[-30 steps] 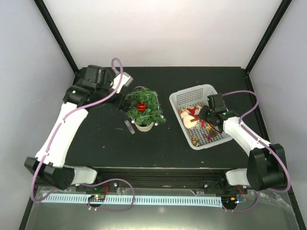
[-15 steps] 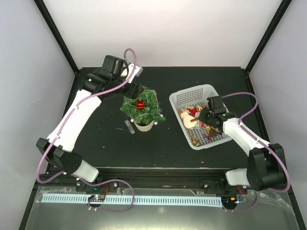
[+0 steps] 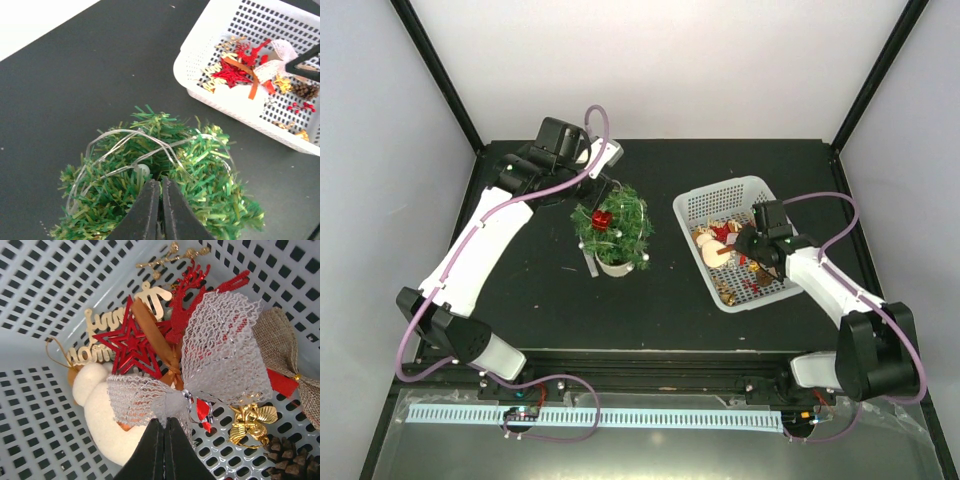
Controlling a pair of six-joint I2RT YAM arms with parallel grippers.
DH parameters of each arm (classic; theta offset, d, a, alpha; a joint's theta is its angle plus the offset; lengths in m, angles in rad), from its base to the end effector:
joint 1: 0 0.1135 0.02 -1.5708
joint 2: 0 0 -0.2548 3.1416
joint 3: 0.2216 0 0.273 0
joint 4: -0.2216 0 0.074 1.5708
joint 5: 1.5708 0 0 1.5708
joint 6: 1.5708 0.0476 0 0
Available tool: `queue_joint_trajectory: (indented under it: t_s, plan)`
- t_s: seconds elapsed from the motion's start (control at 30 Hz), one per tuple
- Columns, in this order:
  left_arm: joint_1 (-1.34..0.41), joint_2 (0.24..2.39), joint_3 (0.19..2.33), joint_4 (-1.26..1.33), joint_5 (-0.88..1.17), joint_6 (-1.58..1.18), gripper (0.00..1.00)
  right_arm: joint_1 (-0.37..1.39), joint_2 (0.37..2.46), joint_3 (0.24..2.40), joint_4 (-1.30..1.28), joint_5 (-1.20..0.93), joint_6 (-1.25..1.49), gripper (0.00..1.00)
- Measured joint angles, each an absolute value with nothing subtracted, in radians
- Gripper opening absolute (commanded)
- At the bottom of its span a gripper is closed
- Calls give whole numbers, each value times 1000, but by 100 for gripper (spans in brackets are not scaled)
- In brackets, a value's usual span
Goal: Decorate the small christmas tree
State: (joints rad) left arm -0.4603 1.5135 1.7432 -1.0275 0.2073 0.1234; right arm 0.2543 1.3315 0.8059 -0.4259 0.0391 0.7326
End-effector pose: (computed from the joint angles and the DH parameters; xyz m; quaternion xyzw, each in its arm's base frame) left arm 0.2960 -0.1577 0.4006 0.3024 0.8711 -0.1573 0.3536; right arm 0.2818 0.0713 0.1803 0.2314 0.9237 0.1279 0.2771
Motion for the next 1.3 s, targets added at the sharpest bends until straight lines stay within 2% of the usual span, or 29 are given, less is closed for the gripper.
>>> queue_joint_trajectory:
  t_s: [0.4,0.8,1.0,1.07,1.1,1.2,1.3]
  plan:
    - [-460,1545,1796,-1118,301,324,2,265,1196,807,-426,39,628,1]
    - [-459,1465,1670,-1042,409,580,2,362,1047,805,-416,39,540,1]
    - [-445,1457,1635,-998,464,668,2,475,962,805,-359,7,479,1]
    - [-437,1457,1632,-987,471,683,11,520,946,812,-336,-25,461,1]
    - [-432,1457,1631,-982,472,690,21,535,945,817,-328,-39,453,1]
    - [-411,1459,1624,-969,467,701,41,589,954,854,-312,-70,432,1]
    - [-391,1462,1612,-966,459,701,57,630,974,893,-283,-93,418,1]
